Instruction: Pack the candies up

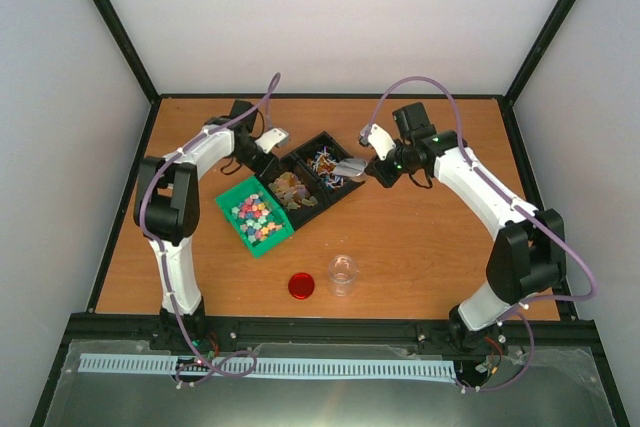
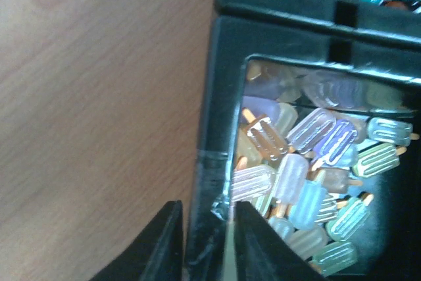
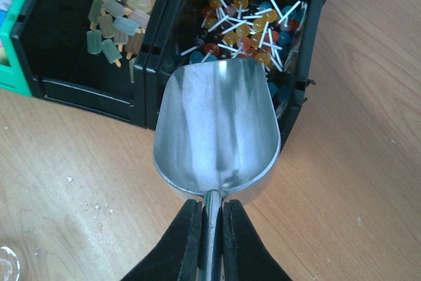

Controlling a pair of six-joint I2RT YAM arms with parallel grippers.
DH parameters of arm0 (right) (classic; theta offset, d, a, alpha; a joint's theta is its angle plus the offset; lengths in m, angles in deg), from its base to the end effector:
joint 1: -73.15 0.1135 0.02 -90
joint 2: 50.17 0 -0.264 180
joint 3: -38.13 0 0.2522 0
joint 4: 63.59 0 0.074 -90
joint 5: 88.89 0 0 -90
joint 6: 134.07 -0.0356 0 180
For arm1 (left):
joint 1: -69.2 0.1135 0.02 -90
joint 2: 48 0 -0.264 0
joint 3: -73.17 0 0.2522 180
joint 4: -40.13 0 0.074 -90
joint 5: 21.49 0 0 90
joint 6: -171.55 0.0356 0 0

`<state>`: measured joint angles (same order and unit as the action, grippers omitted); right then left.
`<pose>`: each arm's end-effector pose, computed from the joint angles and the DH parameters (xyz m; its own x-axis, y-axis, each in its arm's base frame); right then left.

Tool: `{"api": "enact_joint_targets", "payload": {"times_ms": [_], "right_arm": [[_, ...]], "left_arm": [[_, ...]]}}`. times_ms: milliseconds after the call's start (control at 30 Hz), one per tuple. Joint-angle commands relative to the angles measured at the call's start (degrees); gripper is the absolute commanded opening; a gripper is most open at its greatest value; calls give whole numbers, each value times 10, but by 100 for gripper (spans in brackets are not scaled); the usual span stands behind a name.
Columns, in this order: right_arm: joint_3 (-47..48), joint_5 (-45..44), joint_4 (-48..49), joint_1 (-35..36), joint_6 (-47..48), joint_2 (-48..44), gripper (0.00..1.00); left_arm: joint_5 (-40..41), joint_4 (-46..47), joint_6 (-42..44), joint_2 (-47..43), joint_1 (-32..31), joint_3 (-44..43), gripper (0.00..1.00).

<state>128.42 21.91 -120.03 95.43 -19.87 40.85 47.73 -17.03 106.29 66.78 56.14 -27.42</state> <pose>0.3052 0.1387 0.2841 -0.4909 -0.6153 -0.6168 -0.8045 0.5918 0.0499 0.3960 -0.1048 0.1897 -0.7036 0.5649 -0.4311 0.6785 0.7143 -0.1715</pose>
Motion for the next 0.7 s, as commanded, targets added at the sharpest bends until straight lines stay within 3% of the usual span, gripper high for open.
{"api": "enact_joint_targets", "payload": {"times_ms": [0, 200, 667], "right_arm": [[28, -44, -14, 15, -8, 12, 3], [48, -84, -54, 35, -14, 19, 3], [222, -110, -199, 43, 52, 140, 3]], "left_arm": [[12, 9, -54, -49, -15, 41, 19], [53, 38, -151, -79, -33, 89, 3], [37, 73, -95, -110, -49, 119, 1]]}}
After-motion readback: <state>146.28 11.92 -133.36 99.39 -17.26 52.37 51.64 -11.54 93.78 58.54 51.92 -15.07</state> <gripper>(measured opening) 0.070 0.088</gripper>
